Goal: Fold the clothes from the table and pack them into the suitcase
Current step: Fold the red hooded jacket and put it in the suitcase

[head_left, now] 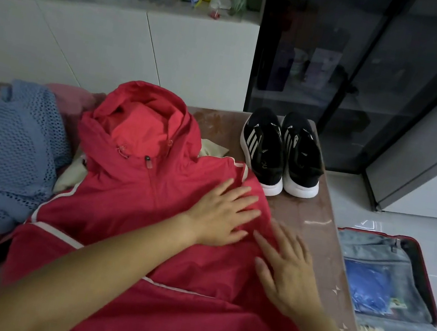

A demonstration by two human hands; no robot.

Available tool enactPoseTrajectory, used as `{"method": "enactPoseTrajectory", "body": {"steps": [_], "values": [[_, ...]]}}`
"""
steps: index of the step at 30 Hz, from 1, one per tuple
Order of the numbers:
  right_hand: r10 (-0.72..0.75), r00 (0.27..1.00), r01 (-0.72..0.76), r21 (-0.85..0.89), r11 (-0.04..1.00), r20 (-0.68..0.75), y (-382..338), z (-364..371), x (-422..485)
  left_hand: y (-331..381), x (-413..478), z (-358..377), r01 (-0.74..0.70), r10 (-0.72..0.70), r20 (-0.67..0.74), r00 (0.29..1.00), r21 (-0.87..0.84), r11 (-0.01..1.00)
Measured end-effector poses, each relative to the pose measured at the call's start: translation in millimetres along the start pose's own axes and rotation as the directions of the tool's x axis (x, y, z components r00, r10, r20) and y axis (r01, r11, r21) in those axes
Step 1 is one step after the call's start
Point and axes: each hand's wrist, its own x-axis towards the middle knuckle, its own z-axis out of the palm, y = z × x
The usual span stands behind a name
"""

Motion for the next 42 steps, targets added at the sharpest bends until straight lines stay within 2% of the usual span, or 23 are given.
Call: {"method": "enactPoseTrajectory", "body": {"steps": [2, 4, 6, 9, 12, 15, 17, 19, 21, 23, 25, 26, 28, 30, 32, 34, 37, 40, 42], "values": [[0.001, 0.987, 0.011, -0.077, 0.997, 0.163, 2, 11, -5, -1, -17, 8, 0.098, -0.121, 0.221, 0.968, 0.113, 0.989], [-0.008, 0.975, 0.025, -0.073, 0.997, 0.222, 3, 16, -10, 3, -32, 8, 0.216, -0.225, 0.307, 0.925, 0.062, 0.974], [0.004, 0.978, -0.006, 0.006, 1.0, 0.209, 1, 8, -10, 17, -51, -3, 0.315, -0.296, 0.28, 0.913, -0.023, 0.949], [0.031, 0.995, -0.037, 0.062, 0.997, 0.09, -6, -9, -24, 52, -104, -31, 0.43, -0.405, 0.175, 0.898, -0.15, 0.89], [-0.034, 0.999, 0.034, 0.063, 0.997, -0.01, -19, -14, -60, 92, -183, -46, 0.506, -0.498, 0.095, 0.862, -0.216, 0.835], [-0.071, 0.997, 0.07, -0.027, 0.997, -0.038, -22, -7, -96, 133, -258, -54, 0.595, -0.571, 0.167, 0.804, -0.214, 0.774], [0.034, 0.998, -0.036, -0.055, 0.998, -0.05, -18, -7, -104, 155, -299, -54, 0.632, -0.581, 0.263, 0.77, -0.195, 0.75], [0.152, 0.987, -0.147, -0.098, 0.984, 0.046, -11, -11, -107, 172, -329, -53, 0.64, -0.567, 0.337, 0.752, -0.165, 0.75], [0.174, 0.982, -0.162, -0.142, 0.977, 0.079, -8, -24, -109, 189, -348, -54, 0.638, -0.551, 0.383, 0.742, -0.149, 0.756], [0.095, 0.994, -0.089, -0.111, 0.99, 0.052, -9, -34, -117, 207, -356, -57, 0.631, -0.531, 0.412, 0.74, -0.151, 0.761], [-0.062, 0.998, 0.064, -0.073, 0.995, 0.034, -14, -46, -134, 225, -359, -58, 0.621, -0.51, 0.425, 0.748, -0.175, 0.764], [-0.155, 0.987, 0.158, -0.072, 0.985, 0.051, -13, -47, -145, 234, -361, -57, 0.63, -0.509, 0.437, 0.741, -0.191, 0.753], [-0.27, 0.945, 0.291, -0.095, 0.952, 0.186, -4, -43, -167, 248, -365, -54, 0.671, -0.543, 0.45, 0.709, -0.192, 0.717], [-0.256, 0.906, 0.313, -0.127, 0.941, 0.337, 10, -35, -184, 256, -367, -52, 0.712, -0.599, 0.422, 0.68, -0.184, 0.678], [-0.231, 0.894, 0.302, -0.136, 0.944, 0.383, 18, -33, -188, 256, -363, -56, 0.767, -0.691, 0.343, 0.636, -0.188, 0.613], [-0.238, 0.914, 0.29, -0.119, 0.95, 0.329, 15, -41, -175, 247, -354, -66, 0.821, -0.783, 0.25, 0.57, -0.21, 0.531], [-0.211, 0.962, 0.223, -0.052, 0.973, 0.175, -1, -61, -138, 221, -331, -87, 0.859, -0.879, 0.085, 0.47, -0.274, 0.433], [-0.176, 0.98, 0.179, -0.027, 0.984, 0.094, -12, -74, -88, 182, -302, -106, 0.852, -0.912, -0.015, 0.409, -0.352, 0.388], [-0.151, 0.984, 0.151, 0.008, 0.988, 0.091, -22, -81, -50, 149, -284, -117, 0.851, -0.922, -0.051, 0.383, -0.368, 0.374]]}}
